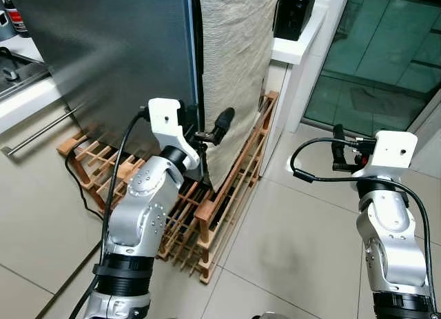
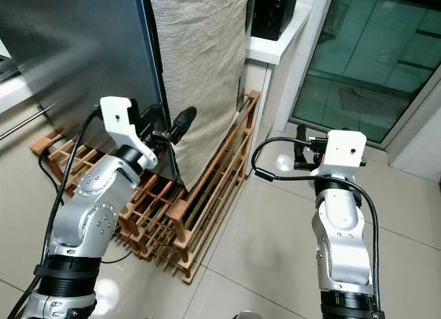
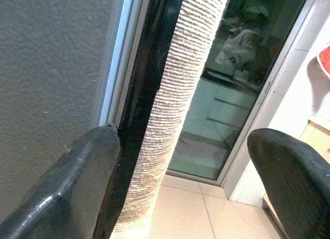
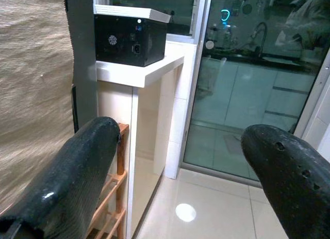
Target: Restocking fridge
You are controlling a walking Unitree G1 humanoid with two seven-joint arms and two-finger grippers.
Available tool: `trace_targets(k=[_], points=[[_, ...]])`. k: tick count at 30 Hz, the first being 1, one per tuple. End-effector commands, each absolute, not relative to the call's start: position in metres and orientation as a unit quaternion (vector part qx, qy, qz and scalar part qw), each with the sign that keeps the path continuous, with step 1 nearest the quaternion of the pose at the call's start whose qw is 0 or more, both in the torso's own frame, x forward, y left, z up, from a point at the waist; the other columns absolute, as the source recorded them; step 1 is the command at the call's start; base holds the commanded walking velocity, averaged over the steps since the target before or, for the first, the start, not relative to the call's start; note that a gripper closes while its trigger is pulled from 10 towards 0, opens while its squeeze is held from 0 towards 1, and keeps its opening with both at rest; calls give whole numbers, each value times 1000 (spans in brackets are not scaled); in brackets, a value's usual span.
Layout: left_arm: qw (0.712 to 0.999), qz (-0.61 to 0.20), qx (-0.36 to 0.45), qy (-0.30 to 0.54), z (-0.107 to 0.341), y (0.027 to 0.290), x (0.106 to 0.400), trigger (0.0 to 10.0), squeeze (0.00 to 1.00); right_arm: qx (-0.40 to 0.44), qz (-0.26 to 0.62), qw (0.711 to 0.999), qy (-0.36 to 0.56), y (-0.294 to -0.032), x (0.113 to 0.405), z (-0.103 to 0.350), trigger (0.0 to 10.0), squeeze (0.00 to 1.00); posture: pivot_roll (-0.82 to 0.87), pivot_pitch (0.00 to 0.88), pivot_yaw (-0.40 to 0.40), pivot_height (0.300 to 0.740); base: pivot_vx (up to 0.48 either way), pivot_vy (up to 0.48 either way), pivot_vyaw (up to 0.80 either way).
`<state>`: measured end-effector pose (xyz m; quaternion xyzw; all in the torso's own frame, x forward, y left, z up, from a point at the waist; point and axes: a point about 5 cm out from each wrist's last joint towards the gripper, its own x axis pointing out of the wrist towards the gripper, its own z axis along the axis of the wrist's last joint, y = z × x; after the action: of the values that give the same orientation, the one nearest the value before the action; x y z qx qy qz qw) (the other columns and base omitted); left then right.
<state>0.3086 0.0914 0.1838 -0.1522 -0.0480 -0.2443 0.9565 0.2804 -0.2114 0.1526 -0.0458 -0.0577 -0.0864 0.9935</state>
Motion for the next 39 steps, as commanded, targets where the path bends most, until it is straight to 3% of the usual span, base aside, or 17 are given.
trace_targets(k=[1, 11, 22, 24, 28, 29, 34, 37, 39], points=[[951, -267, -150, -51, 186, 82, 307, 10000, 0, -50, -92, 993, -58, -212, 280, 150, 10000, 247, -141, 0, 30, 740, 0, 0, 0], [969, -208, -121, -57, 184, 78, 328, 10000, 0, -50, -91, 993, -63, -210, 283, 151, 10000, 251, -147, 0, 35, 740, 0, 0, 0], [964, -220, -138, -61, 187, 65, 337, 10000, 0, -51, -92, 992, -66, -210, 282, 153, 10000, 247, -158, 0, 38, 740, 0, 0, 0], [946, -282, -145, -71, 190, 48, 333, 10000, 0, -41, -82, 994, -52, -209, 282, 148, 10000, 251, -155, 3, 35, 740, 0, 0, 0], [927, -333, -157, -72, 191, 33, 331, 10000, 0, -36, -59, 997, -35, -204, 282, 142, 10000, 243, -157, 4, 34, 740, 0, 0, 0], [909, -372, -172, -76, 191, 21, 329, 10000, 0, -36, -45, 998, -32, -200, 282, 140, 10000, 243, -161, 3, 35, 740, 0, 0, 0], [878, -414, -228, -74, 204, -4, 327, 10000, 0, -36, -38, 998, -29, -196, 281, 139, 10000, 243, -176, 2, 42, 740, 0, 0, 0], [825, -493, -260, -97, 223, -27, 310, 10000, 0, -38, -36, 998, -17, -199, 277, 133, 10000, 239, -195, 2, 51, 740, 0, 0, 0], [814, -506, -267, -99, 225, -30, 307, 10000, 0, -38, -34, 999, -12, -199, 276, 132, 10000, 243, -195, 2, 51, 740, 0, 0, 0]])
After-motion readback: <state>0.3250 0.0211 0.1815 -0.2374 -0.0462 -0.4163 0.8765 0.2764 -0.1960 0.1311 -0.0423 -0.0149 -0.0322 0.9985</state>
